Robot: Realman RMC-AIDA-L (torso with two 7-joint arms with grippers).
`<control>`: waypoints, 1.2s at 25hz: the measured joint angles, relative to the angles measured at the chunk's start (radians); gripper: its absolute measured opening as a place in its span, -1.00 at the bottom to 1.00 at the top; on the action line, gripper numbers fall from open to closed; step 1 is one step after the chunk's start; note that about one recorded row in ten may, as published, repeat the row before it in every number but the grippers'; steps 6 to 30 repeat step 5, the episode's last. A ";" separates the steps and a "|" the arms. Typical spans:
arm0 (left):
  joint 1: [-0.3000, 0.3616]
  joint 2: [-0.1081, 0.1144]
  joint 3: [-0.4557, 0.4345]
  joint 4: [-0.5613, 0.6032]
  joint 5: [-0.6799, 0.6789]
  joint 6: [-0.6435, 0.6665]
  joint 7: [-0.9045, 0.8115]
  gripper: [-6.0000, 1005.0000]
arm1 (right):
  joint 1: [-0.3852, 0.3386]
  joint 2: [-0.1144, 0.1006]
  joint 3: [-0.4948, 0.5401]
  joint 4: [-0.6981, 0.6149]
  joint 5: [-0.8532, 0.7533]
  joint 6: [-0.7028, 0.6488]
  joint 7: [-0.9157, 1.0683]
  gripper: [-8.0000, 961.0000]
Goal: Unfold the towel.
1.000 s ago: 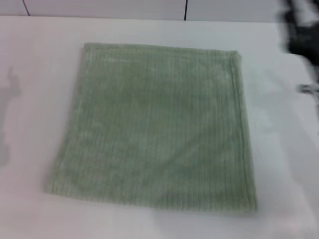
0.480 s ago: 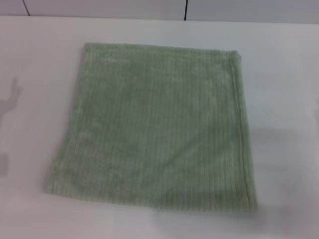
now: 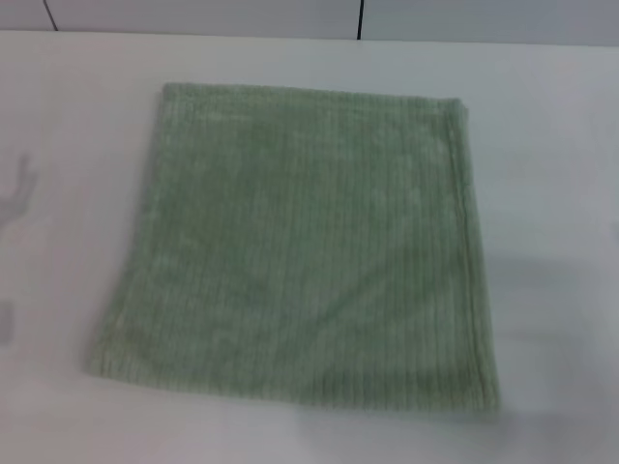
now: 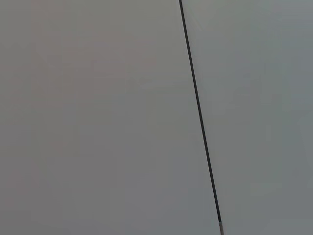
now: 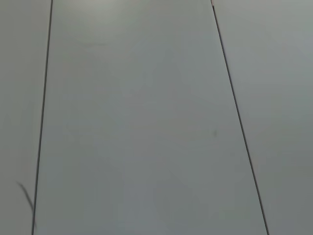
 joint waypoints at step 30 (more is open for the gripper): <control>-0.006 0.000 0.001 0.003 0.000 -0.001 0.004 0.73 | 0.002 0.000 -0.001 -0.010 0.001 -0.009 -0.002 0.75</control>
